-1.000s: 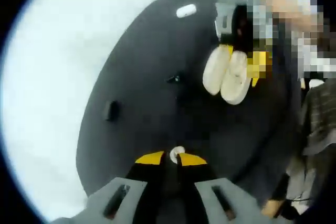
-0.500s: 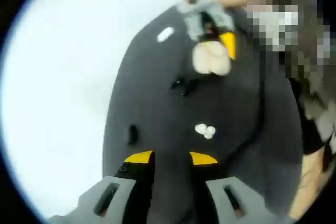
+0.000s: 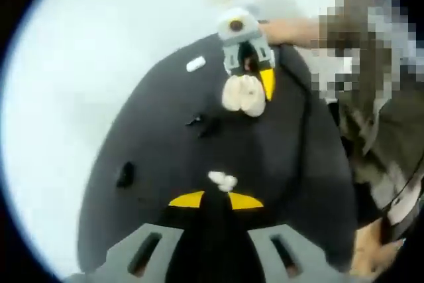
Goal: Pick up three earphones and place each one into its charging case using tactile feedback, ensure that each earphone is properly inserted and securely positioned inside the case.
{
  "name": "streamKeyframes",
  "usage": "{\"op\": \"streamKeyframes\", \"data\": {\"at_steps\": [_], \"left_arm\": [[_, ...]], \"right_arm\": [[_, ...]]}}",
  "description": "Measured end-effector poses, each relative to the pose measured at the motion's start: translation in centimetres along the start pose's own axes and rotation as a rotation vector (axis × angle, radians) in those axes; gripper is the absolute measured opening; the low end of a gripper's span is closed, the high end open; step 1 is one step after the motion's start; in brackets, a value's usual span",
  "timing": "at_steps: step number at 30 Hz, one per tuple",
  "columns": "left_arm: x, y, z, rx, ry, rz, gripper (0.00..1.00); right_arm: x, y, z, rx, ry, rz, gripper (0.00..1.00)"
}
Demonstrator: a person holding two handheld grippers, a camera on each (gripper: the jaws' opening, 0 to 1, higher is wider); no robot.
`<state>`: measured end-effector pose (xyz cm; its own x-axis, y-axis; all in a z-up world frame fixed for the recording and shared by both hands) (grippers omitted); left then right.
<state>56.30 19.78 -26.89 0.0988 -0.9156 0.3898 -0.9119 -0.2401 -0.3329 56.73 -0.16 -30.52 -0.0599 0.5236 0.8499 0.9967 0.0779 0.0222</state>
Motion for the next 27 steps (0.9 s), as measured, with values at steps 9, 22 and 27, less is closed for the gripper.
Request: {"op": "streamKeyframes", "data": {"at_steps": [9,22,27], "left_arm": [[0.0,1.0,1.8,-0.118,0.02,-0.254,0.04],[0.7,2.1,2.5,-0.227,0.116,-0.475,0.01],[1.2,2.2,2.7,-0.222,0.152,-0.483,0.02]], "right_arm": [[0.0,-0.2,-0.1,-0.003,-0.001,-0.002,0.22],[0.0,-0.1,0.0,-0.003,-0.001,-0.002,0.22],[0.0,0.0,0.1,-0.002,-0.001,-0.001,0.22]]}}
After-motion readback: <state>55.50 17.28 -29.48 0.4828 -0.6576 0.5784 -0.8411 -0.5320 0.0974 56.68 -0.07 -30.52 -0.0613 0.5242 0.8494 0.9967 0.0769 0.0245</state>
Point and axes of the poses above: the point that each gripper's makers call its tool centre point, and the gripper's own axes: z roughly forward along the fingers, y roughly to its right, x roughly out of its top, the point moved 5 cm from there along -z, roughly backward along the fingers, and after that the axes turned 15 degrees about -y, right-handed, at the moved point
